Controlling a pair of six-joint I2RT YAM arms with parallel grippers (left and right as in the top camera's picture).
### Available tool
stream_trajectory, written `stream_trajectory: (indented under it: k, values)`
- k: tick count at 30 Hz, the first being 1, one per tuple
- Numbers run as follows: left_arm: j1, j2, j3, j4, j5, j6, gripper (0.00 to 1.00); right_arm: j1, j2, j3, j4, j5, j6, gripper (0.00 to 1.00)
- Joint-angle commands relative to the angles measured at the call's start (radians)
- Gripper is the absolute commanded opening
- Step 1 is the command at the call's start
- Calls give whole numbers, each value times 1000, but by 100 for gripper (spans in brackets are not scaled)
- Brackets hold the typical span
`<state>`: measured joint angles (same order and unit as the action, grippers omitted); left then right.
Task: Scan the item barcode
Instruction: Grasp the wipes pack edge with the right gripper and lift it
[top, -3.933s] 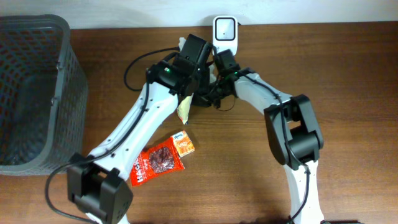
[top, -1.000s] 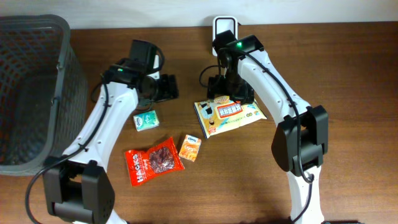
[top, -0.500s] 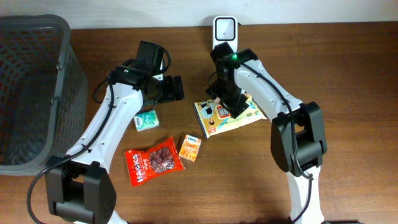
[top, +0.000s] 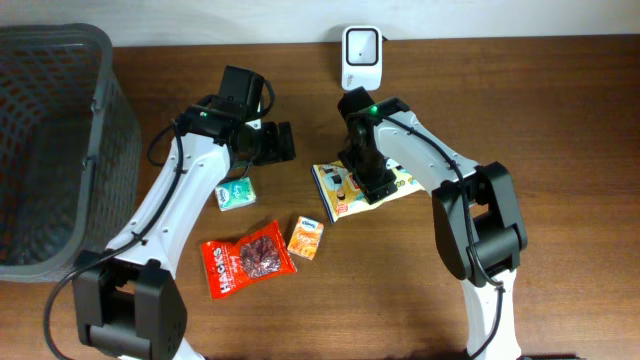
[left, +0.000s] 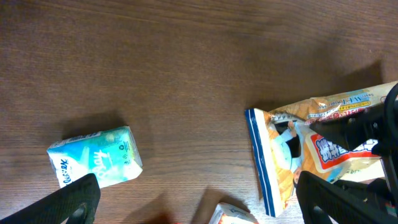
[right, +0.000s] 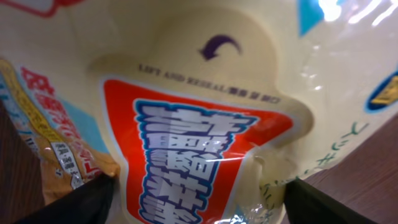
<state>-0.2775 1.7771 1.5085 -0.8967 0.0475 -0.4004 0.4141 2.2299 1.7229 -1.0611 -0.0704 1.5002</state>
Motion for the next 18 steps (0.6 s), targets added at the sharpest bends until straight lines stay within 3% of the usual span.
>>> stream_trajectory:
  k: [1,4,6,9,12,18]
  values:
    - [0,-7,-5,-2,-11,12,99,-4,20,-40,-8,105,25,68]
    - [0,-8,-5,-2,-11,12,99,-4,20,-40,-5,113,-27,53]
    - [0,-8,-5,-1,-11,12,99,-4,20,-40,-4,113,-71,32]
    - [0,-7,-5,-2,-11,12,99,-5,20,-40,-4,113,-145,13]
    - [0,-8,-5,-2,-11,12,99,-18,19,-40,4,113,-263,4]
    - [0,-7,-5,-1,-11,12,99,-99,4,-35,7,92,-576,4]
